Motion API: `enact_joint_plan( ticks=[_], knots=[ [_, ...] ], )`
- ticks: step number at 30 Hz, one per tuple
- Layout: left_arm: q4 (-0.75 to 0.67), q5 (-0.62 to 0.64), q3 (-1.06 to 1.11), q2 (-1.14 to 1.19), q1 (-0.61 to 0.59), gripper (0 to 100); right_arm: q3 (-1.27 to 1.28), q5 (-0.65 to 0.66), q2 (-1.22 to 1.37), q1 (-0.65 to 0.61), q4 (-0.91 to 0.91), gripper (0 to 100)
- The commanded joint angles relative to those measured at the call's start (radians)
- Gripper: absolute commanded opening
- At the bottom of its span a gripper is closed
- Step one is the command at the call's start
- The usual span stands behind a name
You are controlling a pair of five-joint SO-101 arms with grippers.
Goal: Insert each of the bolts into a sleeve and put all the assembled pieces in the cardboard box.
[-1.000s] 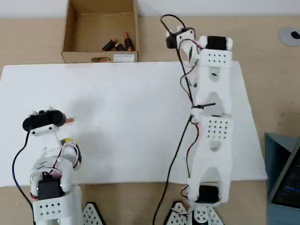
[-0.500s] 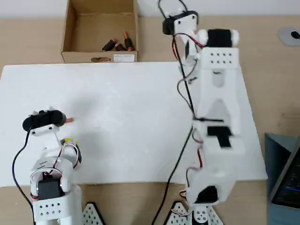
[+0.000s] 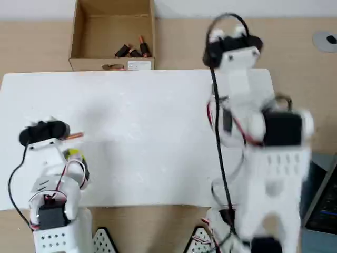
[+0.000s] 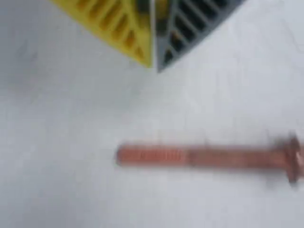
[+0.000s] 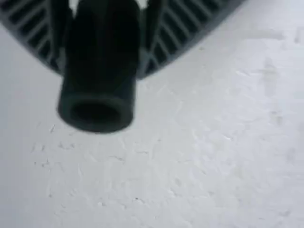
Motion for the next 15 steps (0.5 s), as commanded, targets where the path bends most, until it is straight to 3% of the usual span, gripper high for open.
enact_joint_plan(
  ticks=[1, 8, 15],
  knots=[
    [0.057, 0.005, -0.155, -0.005, -0.002, 0, 0.15, -0.054, -0.2, -0.007, 0.021, 0.9],
    [0.215, 0.009, -0.384, 0.096, -0.002, 0, 0.389, -0.112, -0.453, -0.005, 0.005, 0.9],
    [0.229, 0.166, -0.758, 0.493, -0.003, 0, 0.394, -0.107, -0.493, 0.13, 0.0, 0.9]
  ],
)
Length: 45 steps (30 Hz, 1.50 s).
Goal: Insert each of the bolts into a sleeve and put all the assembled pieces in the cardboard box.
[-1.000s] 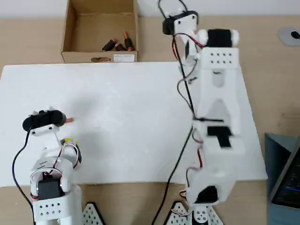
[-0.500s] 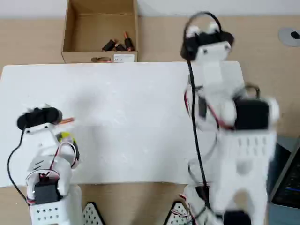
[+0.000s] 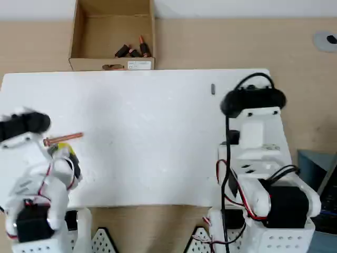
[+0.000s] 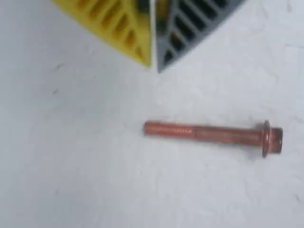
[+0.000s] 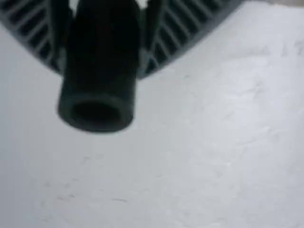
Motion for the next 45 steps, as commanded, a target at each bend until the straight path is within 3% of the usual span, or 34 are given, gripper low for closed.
enact_joint_plan(
  ticks=[1, 10, 16, 26, 36, 45],
  knots=[
    [0.029, 0.083, -0.273, 0.231, -0.002, 0, -0.001, -0.005, -0.012, 0.07, 0.0, 0.9],
    [0.302, 0.344, -0.813, 0.745, 0.074, 0, -0.001, -0.008, -0.013, 0.139, -0.006, 0.9],
    [0.344, 0.517, -0.947, 0.935, 0.097, 0, -0.001, -0.009, -0.015, 0.196, -0.015, 0.9],
    [0.365, 0.796, -0.879, 1.009, 0.068, 0, -0.002, -0.003, -0.015, 0.223, -0.014, 0.9],
    [0.356, 0.804, -0.675, 1.01, -0.123, 0, -0.005, -0.002, -0.015, 0.222, -0.015, 0.9],
    [0.117, 0.802, -0.459, 1.01, -0.201, 0, -0.005, 0.028, -0.015, 0.22, -0.015, 0.9]
  ],
)
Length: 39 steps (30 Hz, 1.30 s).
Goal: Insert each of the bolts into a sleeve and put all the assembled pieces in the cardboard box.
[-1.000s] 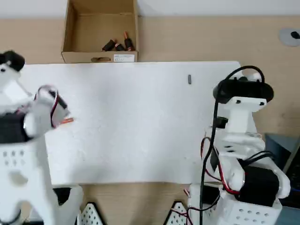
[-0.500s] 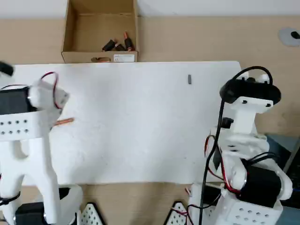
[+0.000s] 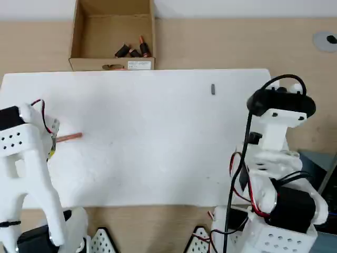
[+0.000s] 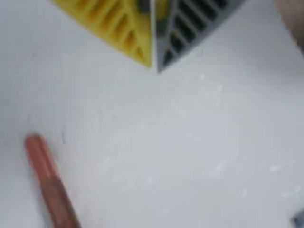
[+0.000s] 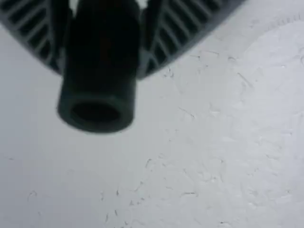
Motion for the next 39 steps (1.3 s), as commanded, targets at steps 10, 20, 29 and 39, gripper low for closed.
enact_joint_plan(
  ticks=[10, 20, 29, 39],
  knots=[
    [-0.222, 0.008, 0.157, -0.001, -0.011, 7, -0.007, 0.068, -0.008, 0.012, -0.011, 0.9],
    [-0.37, 0.005, 0.232, -0.001, -0.011, 9, -0.008, 0.101, -0.008, 0.013, -0.009, 0.9],
    [-0.439, 0.005, 0.255, 0.042, -0.011, 9, -0.036, 0.101, -0.008, 0.012, -0.008, 0.9],
    [-0.439, 0.008, 0.143, 0.249, -0.041, 9, -0.036, 0.101, -0.008, 0.01, -0.006, 0.9]
  ],
)
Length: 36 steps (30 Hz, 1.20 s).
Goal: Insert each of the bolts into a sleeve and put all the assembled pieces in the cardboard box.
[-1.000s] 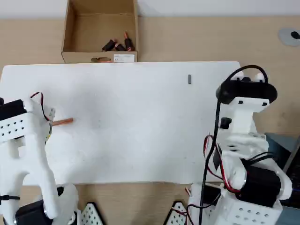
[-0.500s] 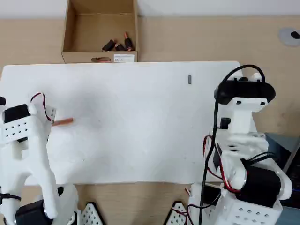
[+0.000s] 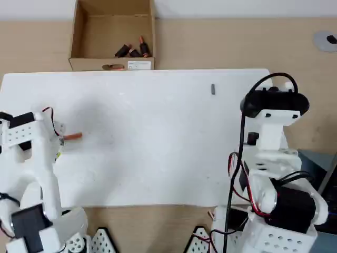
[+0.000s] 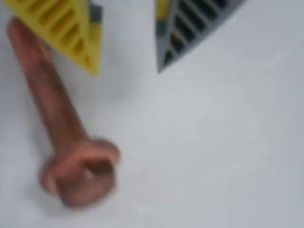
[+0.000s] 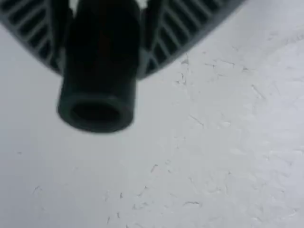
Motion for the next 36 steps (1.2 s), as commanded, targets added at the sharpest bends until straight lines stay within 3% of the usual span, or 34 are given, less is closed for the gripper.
enact_joint_plan(
  ticks=[1, 19, 29, 36],
  knots=[
    [-0.014, 0.002, -0.087, 0.031, -0.023, 9, -0.036, 0.009, -0.008, 0.01, -0.006, 0.9],
    [-0.121, 0.0, -0.101, 0.18, -0.034, 8, -0.035, 0.009, -0.002, 0.007, -0.008, 0.9],
    [0.057, -0.002, -0.232, 0.07, -0.032, 8, -0.031, 0.009, -0.002, 0.005, -0.009, 0.9],
    [0.04, -0.002, -0.295, 0.077, -0.031, 9, -0.033, 0.009, -0.002, 0.005, -0.009, 0.9]
  ],
)
